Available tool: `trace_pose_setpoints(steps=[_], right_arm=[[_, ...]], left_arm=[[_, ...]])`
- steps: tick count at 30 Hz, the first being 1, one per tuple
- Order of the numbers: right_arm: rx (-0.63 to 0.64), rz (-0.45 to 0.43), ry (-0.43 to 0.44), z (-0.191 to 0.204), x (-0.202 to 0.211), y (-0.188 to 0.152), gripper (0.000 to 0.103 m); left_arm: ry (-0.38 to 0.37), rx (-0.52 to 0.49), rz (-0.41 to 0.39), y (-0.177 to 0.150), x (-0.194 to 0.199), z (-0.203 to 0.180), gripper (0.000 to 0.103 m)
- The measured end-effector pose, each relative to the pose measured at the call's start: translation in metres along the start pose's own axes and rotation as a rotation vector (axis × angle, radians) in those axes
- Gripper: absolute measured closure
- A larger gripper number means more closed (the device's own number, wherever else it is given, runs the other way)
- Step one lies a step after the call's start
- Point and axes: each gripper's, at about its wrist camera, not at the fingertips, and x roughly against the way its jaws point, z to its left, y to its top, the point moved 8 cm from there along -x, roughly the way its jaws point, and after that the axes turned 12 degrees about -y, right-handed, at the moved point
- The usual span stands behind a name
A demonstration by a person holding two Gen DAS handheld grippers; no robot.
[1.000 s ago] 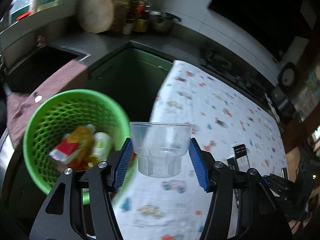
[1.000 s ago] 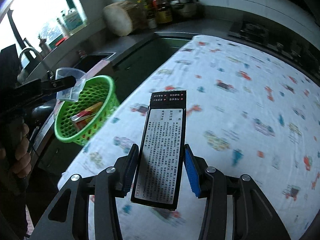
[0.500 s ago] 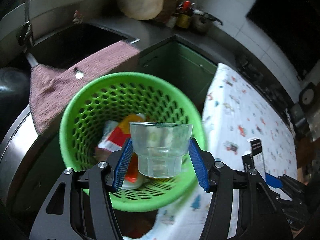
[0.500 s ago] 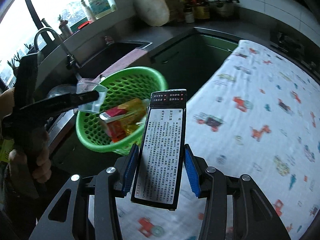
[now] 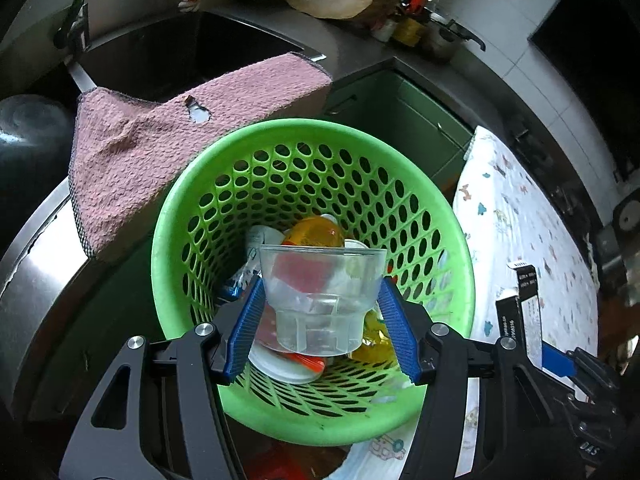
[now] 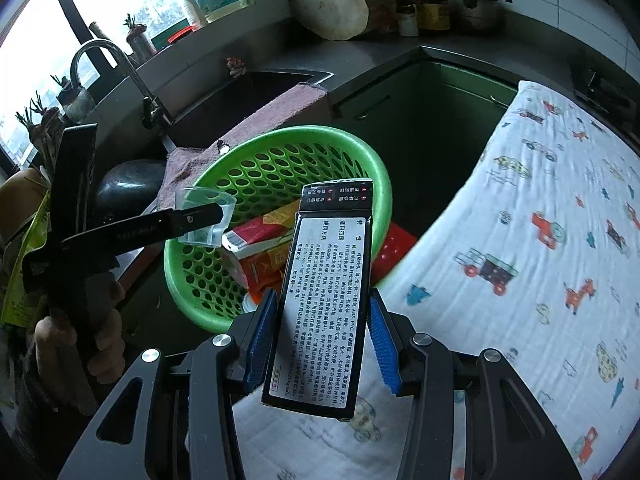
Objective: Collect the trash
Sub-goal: 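Carry the clear cup and black box over the green basket with both tools, then open the left tool to drop the cup while the right tool drops the box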
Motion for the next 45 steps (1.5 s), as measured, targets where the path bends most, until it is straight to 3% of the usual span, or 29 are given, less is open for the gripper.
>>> trace_pose_setpoints(steps=[5,8,24,40,45], right_arm=[[-0.006,0.002,0.015,0.005,-0.008,0.008,0.059],[-0.005,0.003,0.022,0.009,-0.012,0.013,0.059],[0.021,0.013,0.029,0.031,-0.033,0.019,0.058],[0.035,-0.031,0.044,0.028,-0.004,0.012,0.057],[0.046,-0.057,0.027,0.021,0.01,0.007,0.051]], left_arm=[[-0.013,0.01,0.001,0.003,-0.001,0.001,0.044],[-0.018,0.021,-0.007,0.005,0.002,0.002,0.033],[-0.039,0.036,-0.035,0.006,0.024,0.005,0.03],[-0.042,-0.011,-0.059,0.003,0.043,-0.019,0.022],[-0.035,-0.035,-0.07,-0.001,0.05,-0.029,0.021]])
